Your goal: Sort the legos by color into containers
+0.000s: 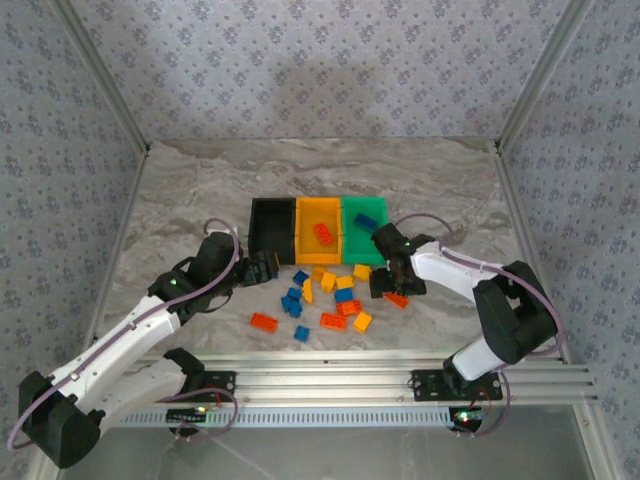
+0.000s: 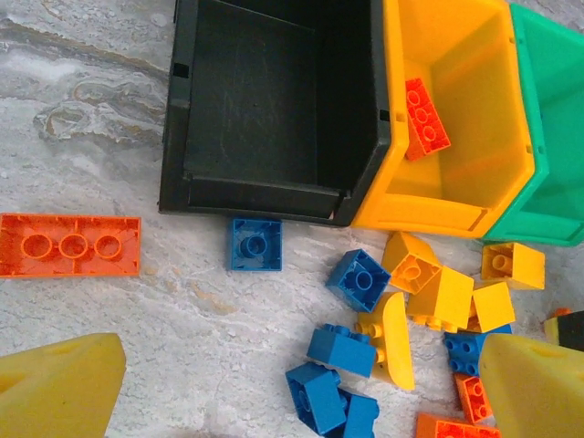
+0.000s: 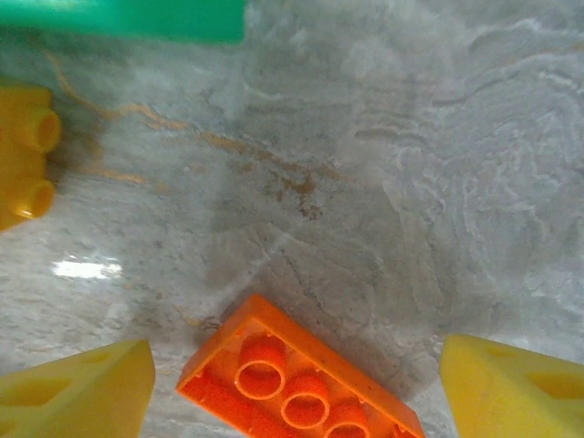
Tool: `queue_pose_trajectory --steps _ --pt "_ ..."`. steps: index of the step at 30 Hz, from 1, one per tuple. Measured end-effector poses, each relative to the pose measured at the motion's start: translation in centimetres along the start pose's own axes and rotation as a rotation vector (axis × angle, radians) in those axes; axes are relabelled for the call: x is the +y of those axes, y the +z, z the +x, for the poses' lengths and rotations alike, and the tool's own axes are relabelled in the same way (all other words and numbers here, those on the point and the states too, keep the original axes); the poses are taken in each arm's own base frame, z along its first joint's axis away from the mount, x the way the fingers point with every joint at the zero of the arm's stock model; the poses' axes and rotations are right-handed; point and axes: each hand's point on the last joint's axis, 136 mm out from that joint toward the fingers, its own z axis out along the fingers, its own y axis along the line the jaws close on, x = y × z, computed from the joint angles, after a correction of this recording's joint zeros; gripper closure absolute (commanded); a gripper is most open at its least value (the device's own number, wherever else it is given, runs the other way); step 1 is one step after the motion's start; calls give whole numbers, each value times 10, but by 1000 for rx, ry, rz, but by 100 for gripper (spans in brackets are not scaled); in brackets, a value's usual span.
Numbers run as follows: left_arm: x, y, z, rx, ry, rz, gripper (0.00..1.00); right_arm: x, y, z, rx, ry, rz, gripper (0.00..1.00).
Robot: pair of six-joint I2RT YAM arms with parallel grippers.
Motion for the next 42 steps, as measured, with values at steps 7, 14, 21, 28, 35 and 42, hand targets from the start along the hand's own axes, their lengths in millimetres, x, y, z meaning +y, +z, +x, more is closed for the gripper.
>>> queue_pose_trajectory --steps 7,14,21,28,35,42 --pt "8 2 2 12 -14 -17 0 5 7 6 37 -15 0 43" --pt "8 3 4 20 -20 -12 1 6 7 7 33 -5 -7 56" --pt "8 -6 0 -7 -24 4 0 -1 0 12 10 20 -7 62" --pt "12 -7 2 -5 -23 -13 1 -7 -35 0 -106 42 -31 63" --pt "15 -9 5 2 -23 -19 1 41 -103 -58 -296 -23 -137 61" --pt "25 -14 13 6 -51 -43 1 137 -136 -136 -430 -127 -277 60"
